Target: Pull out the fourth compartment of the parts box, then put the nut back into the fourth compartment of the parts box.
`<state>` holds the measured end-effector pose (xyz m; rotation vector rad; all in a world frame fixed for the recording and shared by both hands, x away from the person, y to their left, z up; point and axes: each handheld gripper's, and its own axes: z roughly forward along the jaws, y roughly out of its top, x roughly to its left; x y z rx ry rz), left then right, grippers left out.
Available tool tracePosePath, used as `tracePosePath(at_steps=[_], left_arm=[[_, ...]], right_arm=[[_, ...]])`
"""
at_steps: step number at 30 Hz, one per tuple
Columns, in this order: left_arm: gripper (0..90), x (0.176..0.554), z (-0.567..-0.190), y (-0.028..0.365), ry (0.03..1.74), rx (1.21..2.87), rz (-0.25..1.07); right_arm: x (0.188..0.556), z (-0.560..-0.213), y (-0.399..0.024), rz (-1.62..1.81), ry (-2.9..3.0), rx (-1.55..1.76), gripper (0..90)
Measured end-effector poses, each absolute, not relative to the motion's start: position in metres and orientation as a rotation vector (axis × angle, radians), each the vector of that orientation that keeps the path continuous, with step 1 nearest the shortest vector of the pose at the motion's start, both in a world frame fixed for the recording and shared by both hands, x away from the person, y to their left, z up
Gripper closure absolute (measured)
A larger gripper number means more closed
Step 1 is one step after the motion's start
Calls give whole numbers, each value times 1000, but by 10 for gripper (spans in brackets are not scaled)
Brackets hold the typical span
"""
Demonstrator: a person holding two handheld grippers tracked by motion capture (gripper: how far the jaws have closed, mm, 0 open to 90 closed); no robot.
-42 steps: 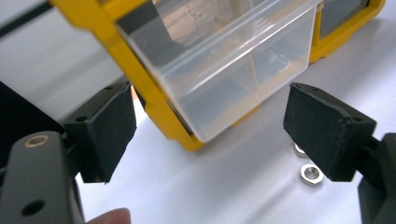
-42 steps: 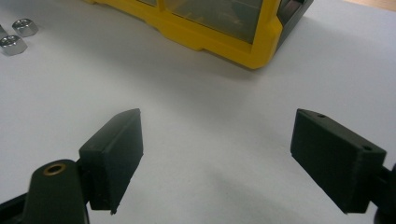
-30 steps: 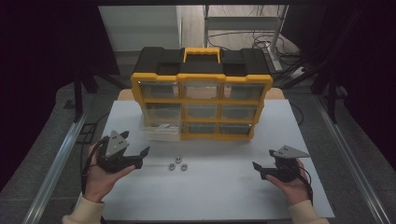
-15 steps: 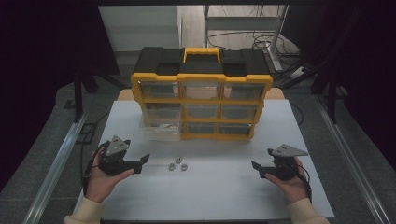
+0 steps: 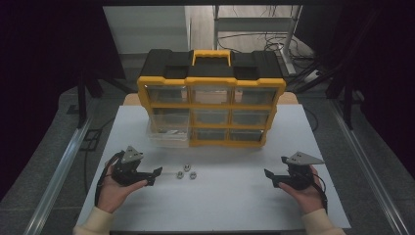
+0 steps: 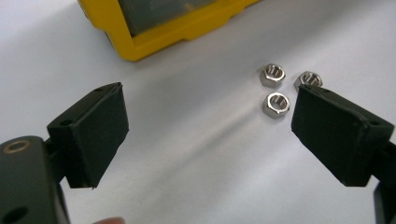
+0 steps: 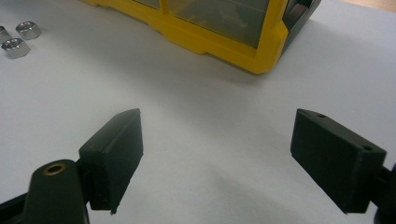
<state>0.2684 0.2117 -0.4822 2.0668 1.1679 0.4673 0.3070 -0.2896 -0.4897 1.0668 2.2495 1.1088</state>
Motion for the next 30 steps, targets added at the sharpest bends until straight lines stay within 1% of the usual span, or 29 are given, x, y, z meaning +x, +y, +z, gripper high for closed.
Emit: tracePosePath(at_steps=[6, 18, 30], left_arm=[[120, 273, -489, 205, 1182, 2097, 438], [136, 278, -496, 195, 1158, 2141, 374], [160, 282, -511, 176, 1113, 2228, 312]], right_arm=[[305, -489, -290, 1106, 2248, 1064, 174], [303, -489, -290, 1102, 2246, 1069, 174], [306, -490, -289, 1101, 2255, 1063, 174]])
